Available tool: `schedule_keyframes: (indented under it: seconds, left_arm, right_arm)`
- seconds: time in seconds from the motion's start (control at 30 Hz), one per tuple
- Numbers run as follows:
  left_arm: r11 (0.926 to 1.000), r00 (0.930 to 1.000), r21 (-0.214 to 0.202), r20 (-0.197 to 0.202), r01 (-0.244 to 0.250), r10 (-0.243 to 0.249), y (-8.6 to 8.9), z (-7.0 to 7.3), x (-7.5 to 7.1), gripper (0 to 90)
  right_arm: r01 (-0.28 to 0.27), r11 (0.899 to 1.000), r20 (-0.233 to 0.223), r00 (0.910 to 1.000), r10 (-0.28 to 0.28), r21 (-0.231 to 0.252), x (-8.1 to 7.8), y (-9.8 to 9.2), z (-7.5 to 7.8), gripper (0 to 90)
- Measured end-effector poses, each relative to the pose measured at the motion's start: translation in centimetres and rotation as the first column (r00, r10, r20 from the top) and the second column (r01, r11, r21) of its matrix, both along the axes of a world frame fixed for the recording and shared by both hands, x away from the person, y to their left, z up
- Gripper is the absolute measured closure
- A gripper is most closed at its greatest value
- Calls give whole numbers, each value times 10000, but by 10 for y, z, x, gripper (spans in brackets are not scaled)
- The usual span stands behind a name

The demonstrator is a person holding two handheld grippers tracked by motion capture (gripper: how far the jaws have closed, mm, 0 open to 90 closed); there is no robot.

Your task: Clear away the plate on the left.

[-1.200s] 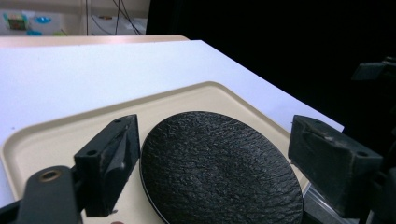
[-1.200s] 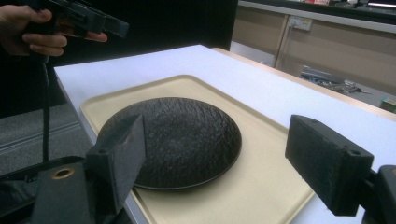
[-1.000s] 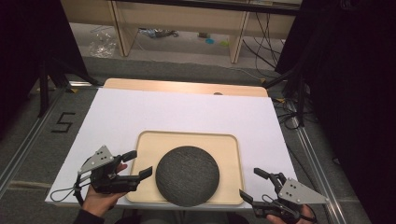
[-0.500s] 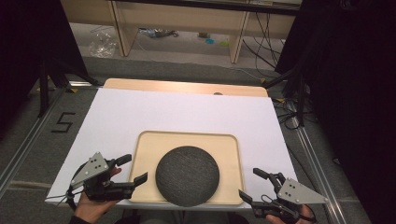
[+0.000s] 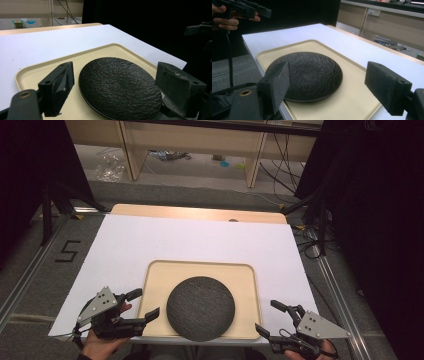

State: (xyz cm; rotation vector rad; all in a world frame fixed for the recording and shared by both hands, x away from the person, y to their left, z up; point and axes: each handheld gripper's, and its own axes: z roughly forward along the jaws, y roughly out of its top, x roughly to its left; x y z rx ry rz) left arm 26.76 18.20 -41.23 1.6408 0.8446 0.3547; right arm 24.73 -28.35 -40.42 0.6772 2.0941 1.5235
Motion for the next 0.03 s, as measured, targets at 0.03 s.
schedule_keyframes:
  seconds: [0.03]
  left_arm:
    - [10000,10000,39,8,-4,4,0,0,0,157]
  right_arm:
    - [0,10000,-23,10000,0,1,0,0,0,220]
